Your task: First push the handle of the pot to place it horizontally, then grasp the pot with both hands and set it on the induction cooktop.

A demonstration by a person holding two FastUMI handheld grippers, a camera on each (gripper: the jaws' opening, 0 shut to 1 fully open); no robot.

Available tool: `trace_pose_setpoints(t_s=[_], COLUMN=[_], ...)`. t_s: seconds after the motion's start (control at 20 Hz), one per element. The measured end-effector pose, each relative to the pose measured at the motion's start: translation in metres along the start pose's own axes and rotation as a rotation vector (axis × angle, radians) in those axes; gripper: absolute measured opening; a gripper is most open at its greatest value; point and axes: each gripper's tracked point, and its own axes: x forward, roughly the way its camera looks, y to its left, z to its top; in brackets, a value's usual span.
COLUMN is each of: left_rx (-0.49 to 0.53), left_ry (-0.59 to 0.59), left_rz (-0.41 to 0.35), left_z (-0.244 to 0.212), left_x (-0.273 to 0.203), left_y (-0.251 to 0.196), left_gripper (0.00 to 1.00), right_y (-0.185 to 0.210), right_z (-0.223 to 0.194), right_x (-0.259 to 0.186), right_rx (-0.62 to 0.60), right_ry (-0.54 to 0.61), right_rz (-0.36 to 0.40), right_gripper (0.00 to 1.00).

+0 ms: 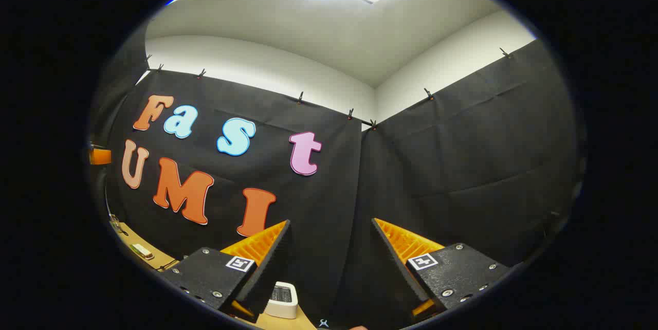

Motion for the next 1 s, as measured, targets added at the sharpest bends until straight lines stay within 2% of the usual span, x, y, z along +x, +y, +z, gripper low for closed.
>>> trace_pose_setpoints(t_s=[0.15, 0.3, 0.35, 0.6, 0.65, 0.95, 1.0], left_rx=[0.026, 0.023, 0.015, 0.037, 0.037, 0.046, 0.049], left_ry=[0.005, 0.024, 0.036, 0.060, 0.061, 0.064, 0.068], left_rz=[0.015, 0.012, 0.004, 0.034, 0.039, 0.058, 0.055], left_z=[-0.001, -0.008, -0.013, -0.017, -0.019, -0.017, -0.017], left_x=[-0.006, -0.013, -0.016, -0.031, -0.031, -0.038, -0.039], left_y=[-0.007, -0.018, -0.023, -0.026, -0.028, -0.034, -0.035], left_gripper=[0.98, 0.95, 0.98, 0.95, 0.98, 0.96, 0.98], right_y=[-0.006, -0.006, -0.008, -0.007, -0.005, -0.011, -0.013], right_z=[-0.008, -0.018, -0.019, -0.028, -0.030, -0.034, -0.034], right_x=[0.001, 0.001, 0.003, 0.005, 0.005, 0.005, 0.005], right_rx=[0.015, 0.057, 0.055, 0.056, 0.061, 0.067, 0.067], right_ry=[0.013, 0.035, 0.030, 0.033, 0.038, 0.033, 0.031], right_rz=[0.007, 0.029, 0.028, 0.058, 0.065, 0.071, 0.071], right_gripper=[0.93, 0.93, 0.93, 0.93, 0.93, 0.93, 0.96])
